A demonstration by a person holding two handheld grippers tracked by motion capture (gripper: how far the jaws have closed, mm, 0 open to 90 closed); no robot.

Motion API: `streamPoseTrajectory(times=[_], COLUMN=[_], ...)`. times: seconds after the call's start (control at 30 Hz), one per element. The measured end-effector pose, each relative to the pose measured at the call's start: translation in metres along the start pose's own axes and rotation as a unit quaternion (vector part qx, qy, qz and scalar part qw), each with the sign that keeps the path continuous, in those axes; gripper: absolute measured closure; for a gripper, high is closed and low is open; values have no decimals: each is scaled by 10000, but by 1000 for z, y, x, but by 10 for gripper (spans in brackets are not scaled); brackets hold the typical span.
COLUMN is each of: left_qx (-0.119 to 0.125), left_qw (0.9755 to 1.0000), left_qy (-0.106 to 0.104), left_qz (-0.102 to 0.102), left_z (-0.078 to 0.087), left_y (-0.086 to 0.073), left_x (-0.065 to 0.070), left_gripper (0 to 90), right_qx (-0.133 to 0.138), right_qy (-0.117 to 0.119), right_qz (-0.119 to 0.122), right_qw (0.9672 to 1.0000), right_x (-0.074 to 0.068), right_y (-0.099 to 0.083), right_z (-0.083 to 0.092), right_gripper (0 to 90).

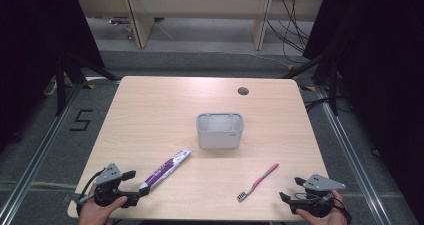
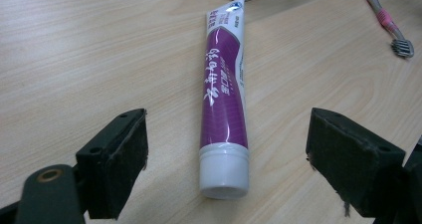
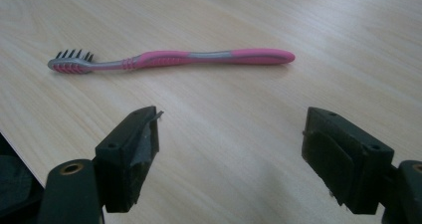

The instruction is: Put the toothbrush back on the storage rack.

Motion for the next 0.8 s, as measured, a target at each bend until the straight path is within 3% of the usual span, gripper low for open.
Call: streamPoseTrajectory(times=[0.1, 0.17, 0.2, 0.23, 0.27, 0.5, 0.6, 0.67, 0.8], left_qx=[6, 92, 92, 20, 1, -5, 36, 0, 10], left_qw=[10000, 9999, 9999, 10000, 10000, 10000, 10000, 10000, 10000], left_qy=[-19, 2, 2, -17, -28, 5, 34, 3, 21], left_qz=[6, 41, 41, 26, 17, 36, 47, 45, 42], left_z=[0, -1, -1, 0, 0, -1, -1, -1, -1], left_y=[0, 0, 0, 0, 0, -1, -1, -1, -1], left_x=[0, 0, 0, 0, -1, -1, -2, -2, -2], left_gripper=[162, 162, 162, 162, 162, 162, 162, 162, 162], right_qx=[29, 56, 1, 70, 39, -2, -50, -95, -136], right_qy=[52, 28, 66, 41, 74, 258, 367, 408, 561], right_qz=[-70, 136, 73, 274, 193, 571, 951, 994, 1340], right_qw=[10000, 9999, 10000, 9996, 9998, 9980, 9948, 9942, 9893], right_x=[-2, -1, -3, -1, -3, -7, -10, -12, -18], right_y=[1, 4, 4, 6, 6, 16, 22, 24, 33], right_z=[0, 0, 0, -1, -1, -6, -10, -11, -20], right_gripper=[242, 241, 242, 242, 242, 236, 247, 255, 254])
Point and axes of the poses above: each handheld gripper's, and its own axes: z roughly backward along the jaws, y roughly out of its top, x roughly to its right, the point moved 4 cm from there along -z, roughly forward along the jaws, and after that the axes turned 6 degrees about x, right-handed, at the moved point
